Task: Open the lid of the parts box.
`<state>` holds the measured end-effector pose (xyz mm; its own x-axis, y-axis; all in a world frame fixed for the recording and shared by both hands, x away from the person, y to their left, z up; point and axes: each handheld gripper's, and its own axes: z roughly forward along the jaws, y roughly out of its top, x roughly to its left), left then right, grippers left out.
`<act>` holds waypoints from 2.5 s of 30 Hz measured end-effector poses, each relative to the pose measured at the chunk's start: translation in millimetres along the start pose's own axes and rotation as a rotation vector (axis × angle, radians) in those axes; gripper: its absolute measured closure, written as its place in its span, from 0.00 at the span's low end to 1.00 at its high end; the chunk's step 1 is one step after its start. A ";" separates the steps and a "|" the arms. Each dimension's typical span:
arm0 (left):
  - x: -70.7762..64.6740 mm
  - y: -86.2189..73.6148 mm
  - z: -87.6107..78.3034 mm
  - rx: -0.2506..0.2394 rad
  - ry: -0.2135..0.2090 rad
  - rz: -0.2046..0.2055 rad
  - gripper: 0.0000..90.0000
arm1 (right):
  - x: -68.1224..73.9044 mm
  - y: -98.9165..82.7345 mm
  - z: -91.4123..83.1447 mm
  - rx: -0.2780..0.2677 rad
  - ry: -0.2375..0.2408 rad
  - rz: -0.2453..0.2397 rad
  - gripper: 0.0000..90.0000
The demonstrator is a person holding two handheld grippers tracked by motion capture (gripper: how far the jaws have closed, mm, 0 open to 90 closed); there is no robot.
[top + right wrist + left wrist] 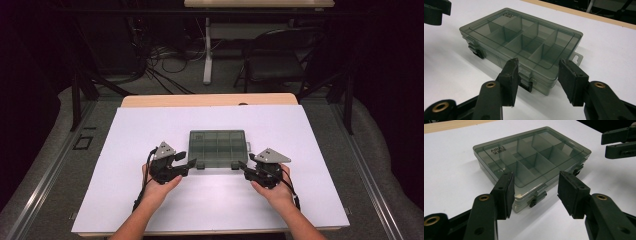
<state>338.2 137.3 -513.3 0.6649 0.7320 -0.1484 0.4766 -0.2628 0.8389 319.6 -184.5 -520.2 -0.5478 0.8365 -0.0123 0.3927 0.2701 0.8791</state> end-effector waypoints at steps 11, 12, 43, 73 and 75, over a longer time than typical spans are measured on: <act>0.2 -9.7 9.0 0.057 0.003 -0.050 0.65 | 3.2 -7.5 6.3 0.038 0.013 0.011 0.67; -0.7 -10.7 9.8 0.065 0.003 -0.062 0.67 | 3.6 -7.7 6.5 0.048 0.014 0.008 0.70; -5.0 -20.8 34.9 0.159 0.018 -0.025 1.00 | 2.0 -18.5 29.6 0.143 0.004 -0.012 1.00; -5.6 -17.0 32.3 0.115 0.006 -0.053 1.00 | 7.9 -14.8 28.3 0.116 0.019 -0.018 1.00; -4.7 -16.4 31.4 0.114 0.007 -0.046 1.00 | 8.2 -14.5 28.1 0.105 0.017 -0.014 1.00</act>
<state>345.3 118.4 -542.8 0.6367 0.7495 -0.1815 0.5691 -0.2978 0.7664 330.2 -168.1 -546.4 -0.5663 0.8241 -0.0153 0.4596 0.3311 0.8241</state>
